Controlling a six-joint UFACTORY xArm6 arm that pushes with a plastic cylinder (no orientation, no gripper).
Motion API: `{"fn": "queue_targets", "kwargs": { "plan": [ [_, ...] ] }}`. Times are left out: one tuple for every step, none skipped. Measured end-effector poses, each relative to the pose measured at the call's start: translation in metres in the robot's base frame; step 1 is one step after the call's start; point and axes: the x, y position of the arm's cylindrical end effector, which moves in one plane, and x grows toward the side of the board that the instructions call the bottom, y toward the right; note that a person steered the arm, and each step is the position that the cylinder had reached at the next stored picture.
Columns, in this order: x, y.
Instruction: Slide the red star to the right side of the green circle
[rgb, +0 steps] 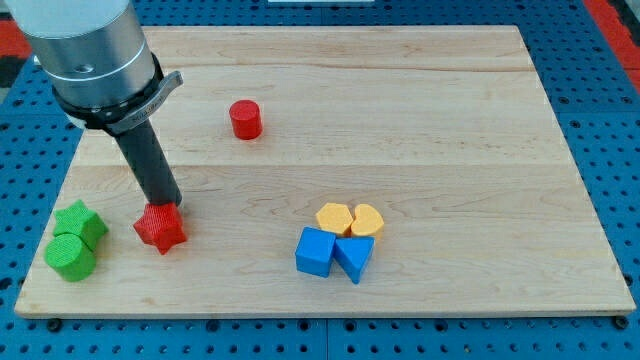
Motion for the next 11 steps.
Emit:
{"fn": "queue_targets", "kwargs": {
  "plan": [
    [0.022,0.009],
    [0.026,0.009],
    [0.027,0.055],
    [0.034,0.104],
    [0.064,0.103],
    [0.071,0.059],
    [0.071,0.031],
    [0.066,0.031],
    [0.052,0.029],
    [0.058,0.012],
    [0.062,-0.001]
  ]
}}
